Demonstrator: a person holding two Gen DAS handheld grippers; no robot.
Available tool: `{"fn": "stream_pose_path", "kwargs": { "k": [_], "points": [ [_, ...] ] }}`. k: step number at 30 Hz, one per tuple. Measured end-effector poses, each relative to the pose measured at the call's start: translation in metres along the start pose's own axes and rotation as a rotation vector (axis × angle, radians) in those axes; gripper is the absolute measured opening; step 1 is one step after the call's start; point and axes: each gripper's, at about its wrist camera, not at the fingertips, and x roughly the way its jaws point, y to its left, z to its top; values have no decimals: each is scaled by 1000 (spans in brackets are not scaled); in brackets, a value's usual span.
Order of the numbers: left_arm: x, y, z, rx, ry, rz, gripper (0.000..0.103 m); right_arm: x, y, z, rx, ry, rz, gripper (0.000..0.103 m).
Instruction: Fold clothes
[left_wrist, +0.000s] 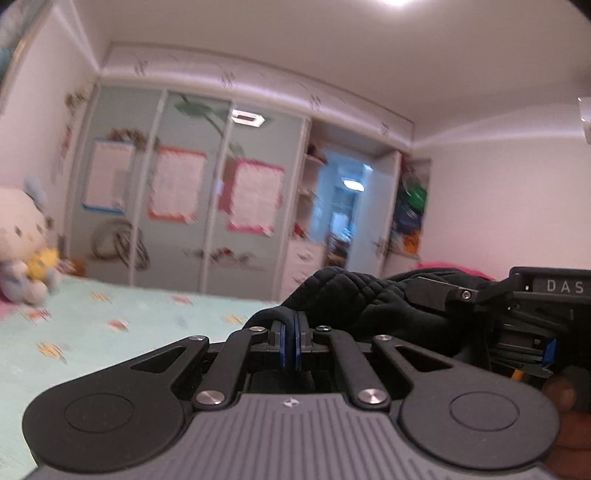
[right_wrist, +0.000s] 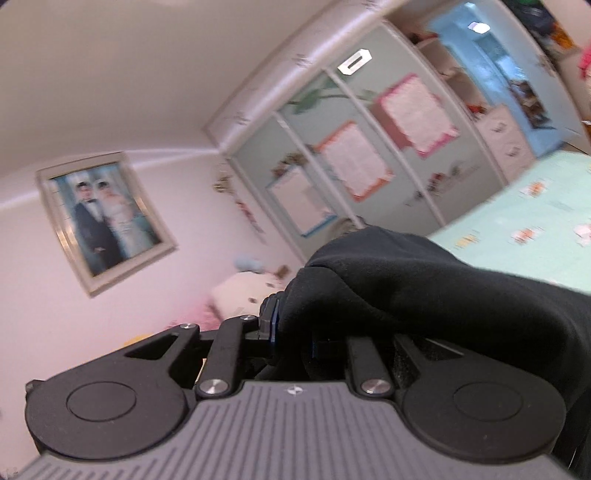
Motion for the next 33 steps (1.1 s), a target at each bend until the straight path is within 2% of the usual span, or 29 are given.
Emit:
{"fn": "stream_pose_path", "kwargs": {
  "k": [6, 13, 16, 20, 23, 26, 29, 31, 33],
  "points": [
    [-40, 21, 61, 96, -106, 148, 2, 35, 74, 30, -29, 14, 141, 16],
    [-72, 38, 117, 180, -203, 283, 3, 62, 137, 60, -48, -30, 292, 16],
    [-81, 46, 127, 178, -225, 308, 4, 68, 155, 71, -54, -39, 328, 15],
    [-90, 60, 108, 169, -209, 313, 4, 74, 160, 61, -75, -31, 341, 15],
    [-85, 76, 66, 157, -128, 308, 4, 82, 147, 32, -78, 17, 325, 15],
    [-72, 94, -8, 130, 15, 296, 4, 93, 110, -23, -45, 117, 252, 16],
    [-51, 108, -118, 137, 248, 266, 5, 98, 56, -96, -12, 236, 140, 18],
    [-39, 118, -199, 134, 433, 251, 6, 95, 7, -158, 29, 358, 35, 24],
    [-42, 132, -273, 75, 591, 270, 6, 87, -50, -223, 105, 496, -101, 32]
  ]
}}
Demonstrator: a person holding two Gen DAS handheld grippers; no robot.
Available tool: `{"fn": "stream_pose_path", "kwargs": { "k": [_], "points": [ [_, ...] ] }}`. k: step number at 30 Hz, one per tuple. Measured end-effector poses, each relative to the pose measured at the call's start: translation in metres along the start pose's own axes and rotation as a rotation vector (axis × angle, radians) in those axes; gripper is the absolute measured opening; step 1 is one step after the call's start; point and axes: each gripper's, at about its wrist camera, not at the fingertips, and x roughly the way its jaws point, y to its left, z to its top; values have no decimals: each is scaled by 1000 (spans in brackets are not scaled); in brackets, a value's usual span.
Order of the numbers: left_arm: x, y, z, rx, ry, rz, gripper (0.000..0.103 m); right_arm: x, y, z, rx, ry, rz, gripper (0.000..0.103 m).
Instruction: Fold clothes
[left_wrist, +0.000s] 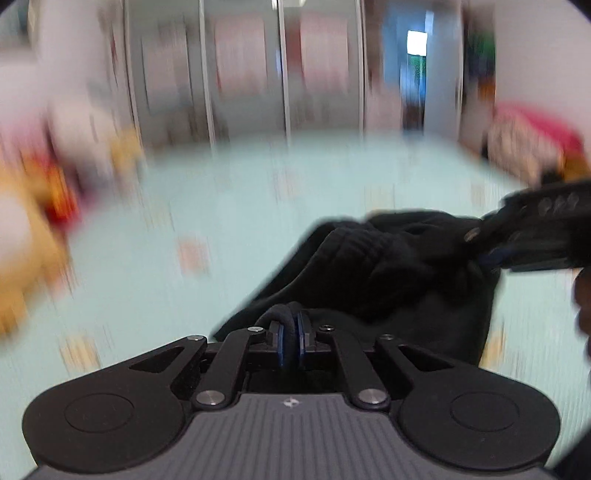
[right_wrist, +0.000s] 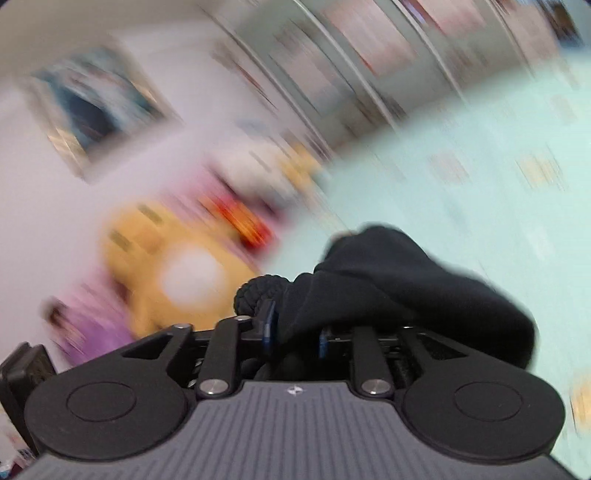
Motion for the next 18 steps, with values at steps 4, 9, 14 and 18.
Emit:
{"fn": "stream_pose_path", "kwargs": {
  "k": [4, 9, 14, 18],
  "points": [
    [14, 8, -75, -83, 85, 2, 7, -7, -91, -85, 214, 120, -56, 36],
    [-19, 30, -90, -258, 29, -34, 23, -79, -100, -117, 172, -12, -81, 54],
    [-34, 31, -81, -339, -16, -28, 32, -103, -75, -102, 52, -151, -60, 77],
    [-39, 31, -69, -351, -51, -20, 45, -83, -50, -82, -39, -177, -61, 80]
  ]
}}
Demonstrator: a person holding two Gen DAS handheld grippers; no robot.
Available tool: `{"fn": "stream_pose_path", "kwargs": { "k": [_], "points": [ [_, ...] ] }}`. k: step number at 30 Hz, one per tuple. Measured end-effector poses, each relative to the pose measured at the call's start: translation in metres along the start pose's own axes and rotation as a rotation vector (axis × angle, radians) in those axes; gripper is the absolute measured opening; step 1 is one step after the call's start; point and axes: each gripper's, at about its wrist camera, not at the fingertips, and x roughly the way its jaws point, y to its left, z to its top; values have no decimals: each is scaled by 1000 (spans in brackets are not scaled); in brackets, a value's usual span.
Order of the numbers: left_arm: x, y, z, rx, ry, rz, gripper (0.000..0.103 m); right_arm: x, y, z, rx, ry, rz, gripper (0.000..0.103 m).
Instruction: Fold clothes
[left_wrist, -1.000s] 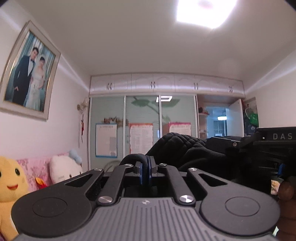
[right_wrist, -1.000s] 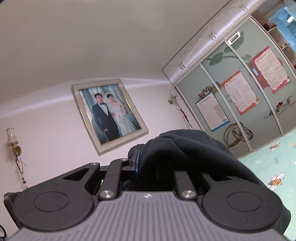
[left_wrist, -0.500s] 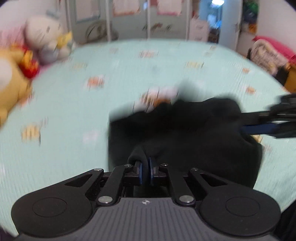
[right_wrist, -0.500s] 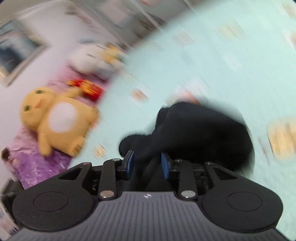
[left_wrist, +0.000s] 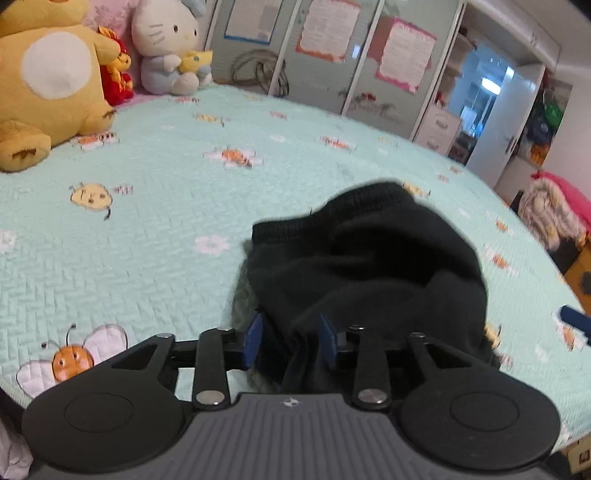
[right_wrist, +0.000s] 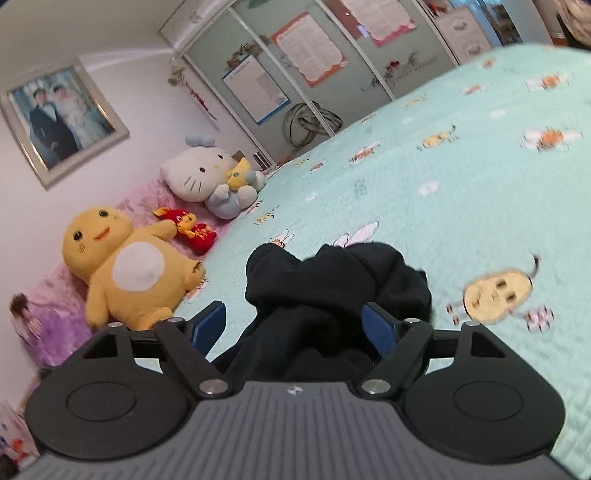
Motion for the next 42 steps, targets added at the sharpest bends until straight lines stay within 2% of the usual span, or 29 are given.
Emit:
{"fn": "stream_pose_path", "kwargs": {
  "k": [3, 9, 14, 15, 17, 19, 22, 25, 28, 30, 32, 33, 35, 36, 38, 40, 42],
  "points": [
    [0, -9, 10, 18, -26, -21, 58, 25, 15, 8, -53, 3, -5, 81],
    [19, -24, 23, 2, -5, -50, 61, 104, 34, 11, -204, 41, -26, 81],
    [42, -27, 31, 0, 8, -40, 65, 167, 25, -4, -286, 98, -146, 80],
    [46, -25, 31, -6, 14, -35, 65, 175, 20, -9, -297, 107, -161, 77],
    [55, -19, 31, -25, 24, -24, 64, 184, 16, -16, -320, 138, -181, 16],
    [57, -11, 35, -49, 34, -21, 63, 175, 21, -24, -371, 118, -159, 13],
    [46, 2, 39, -102, 21, -60, 63, 138, 53, -47, -522, 99, 10, 13],
    [38, 18, 40, -198, 41, -125, 65, 117, 72, -79, -642, 165, 116, 13],
    [40, 24, 32, -240, 75, -123, 68, 109, 63, -113, -676, 254, 133, 13],
    [44, 25, 26, -248, 91, -114, 70, 101, 54, -123, -669, 255, 109, 15],
    [50, 25, 24, -259, 105, -107, 70, 90, 47, -117, -638, 257, 101, 23],
    [53, 25, 23, -268, 112, -103, 70, 84, 46, -108, -613, 258, 109, 26],
    [62, 29, 25, -284, 124, -99, 70, 71, 46, -83, -555, 228, 140, 44],
    [66, 29, 26, -289, 134, -87, 70, 64, 47, -70, -526, 197, 153, 48],
    [68, 28, 22, -291, 140, -80, 69, 51, 47, -39, -447, 99, 163, 65],
    [65, 24, 16, -273, 139, -85, 69, 51, 48, -10, -372, 40, 152, 79],
    [63, 21, 10, -254, 136, -90, 69, 71, 54, 13, -363, 43, 85, 82]
  ]
}}
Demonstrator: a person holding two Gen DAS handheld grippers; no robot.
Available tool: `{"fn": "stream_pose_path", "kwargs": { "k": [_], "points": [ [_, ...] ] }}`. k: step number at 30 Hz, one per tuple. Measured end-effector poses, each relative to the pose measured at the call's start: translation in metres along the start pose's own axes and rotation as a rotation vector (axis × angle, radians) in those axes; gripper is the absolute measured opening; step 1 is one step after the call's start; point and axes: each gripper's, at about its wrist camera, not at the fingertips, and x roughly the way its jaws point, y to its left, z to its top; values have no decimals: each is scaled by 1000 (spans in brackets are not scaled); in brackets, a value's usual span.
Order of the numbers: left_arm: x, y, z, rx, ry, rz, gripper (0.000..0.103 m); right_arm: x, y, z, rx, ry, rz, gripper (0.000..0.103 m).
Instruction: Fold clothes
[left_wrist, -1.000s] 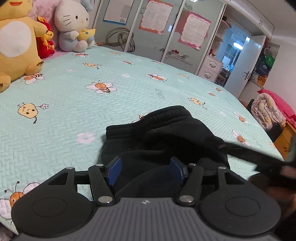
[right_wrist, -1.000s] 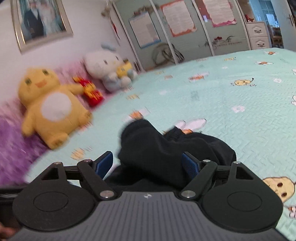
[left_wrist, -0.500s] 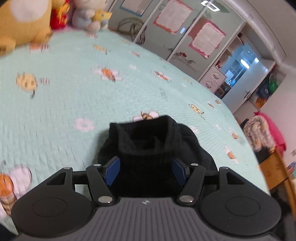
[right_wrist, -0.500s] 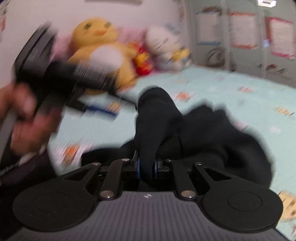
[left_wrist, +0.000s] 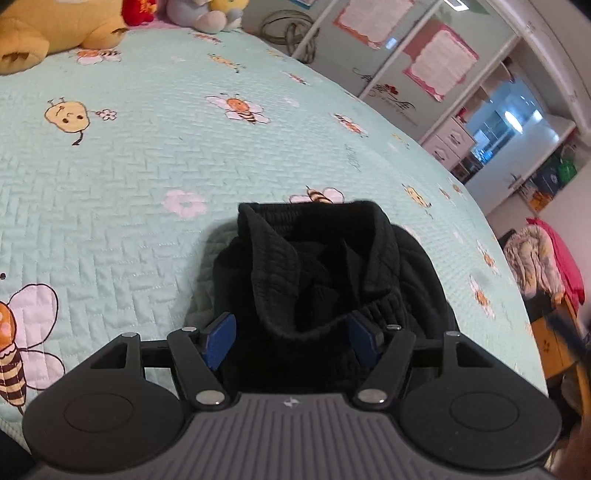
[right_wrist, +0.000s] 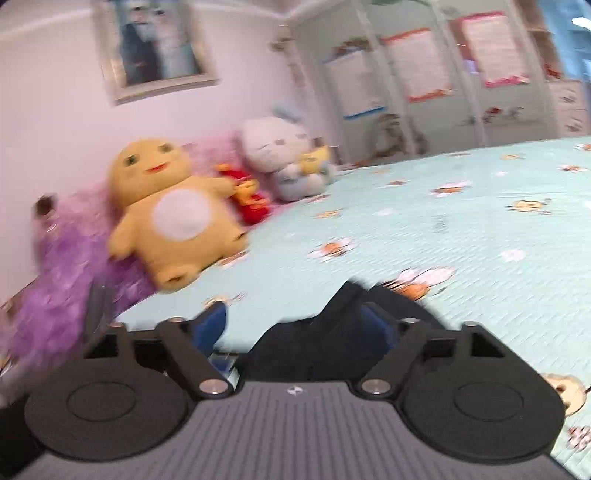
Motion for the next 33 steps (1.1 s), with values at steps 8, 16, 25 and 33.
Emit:
{"fn": "stream_pose_path", "kwargs": {
  "k": [8, 16, 25, 33],
  "points": [
    [-9, 8, 0, -17, 4, -42, 70, 157, -5, 15, 27, 286, -190, 82],
    [0, 16, 31, -19, -10, -3, 70, 163, 7, -16, 61, 279, -276, 28],
    [37, -2, 17, -62, 82, -33, 52, 33, 17, -19, 113, 52, -170, 27],
    [-46, -34, 17, 93, -144, -44, 8, -19, 14, -17, 167, -53, -108, 27]
  ]
}}
